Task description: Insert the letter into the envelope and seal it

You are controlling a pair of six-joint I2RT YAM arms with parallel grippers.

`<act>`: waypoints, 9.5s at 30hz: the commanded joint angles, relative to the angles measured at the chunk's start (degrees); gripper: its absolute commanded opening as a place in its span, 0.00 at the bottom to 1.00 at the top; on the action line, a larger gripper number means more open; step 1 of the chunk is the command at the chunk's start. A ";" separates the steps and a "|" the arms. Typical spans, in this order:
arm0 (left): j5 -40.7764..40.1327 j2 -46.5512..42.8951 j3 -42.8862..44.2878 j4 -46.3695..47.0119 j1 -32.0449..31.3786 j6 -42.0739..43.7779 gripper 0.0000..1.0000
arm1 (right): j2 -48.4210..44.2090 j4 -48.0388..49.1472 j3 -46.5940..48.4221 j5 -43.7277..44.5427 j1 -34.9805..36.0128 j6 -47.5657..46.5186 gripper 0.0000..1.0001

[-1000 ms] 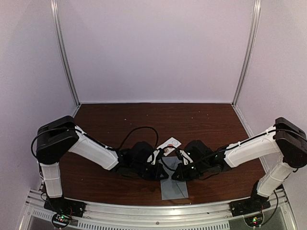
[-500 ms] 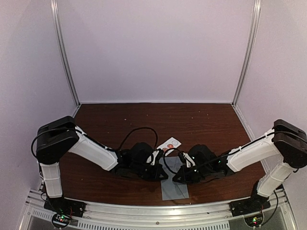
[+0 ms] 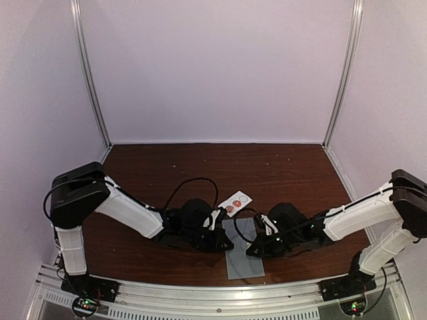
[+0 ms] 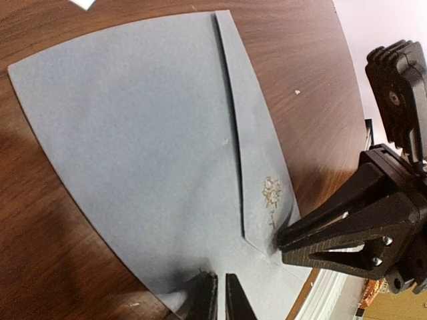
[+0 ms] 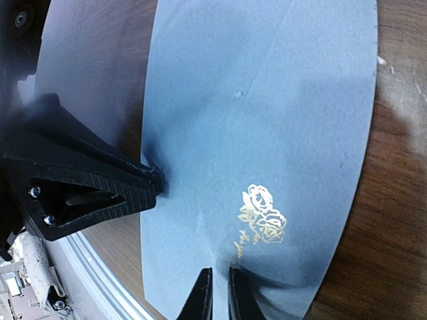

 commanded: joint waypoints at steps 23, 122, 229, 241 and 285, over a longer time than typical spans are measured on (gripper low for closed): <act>1.78 6.85 32.07 -35.62 16.47 38.33 0.12 | 6.61 -17.55 24.98 11.51 -8.39 -14.83 0.24; -3.14 16.74 37.18 -34.80 17.79 41.14 0.00 | 21.97 -3.68 33.32 5.41 -14.12 -11.27 0.00; 14.97 9.42 21.09 -27.87 5.95 34.84 0.06 | 6.33 19.71 1.71 -1.80 1.52 0.38 0.00; 14.83 9.42 21.09 -27.83 6.41 35.14 0.06 | 9.45 19.46 2.64 -3.67 1.86 1.26 0.00; 12.92 7.75 20.88 -27.37 6.51 35.32 0.05 | 12.59 9.62 3.09 0.16 2.22 2.89 0.00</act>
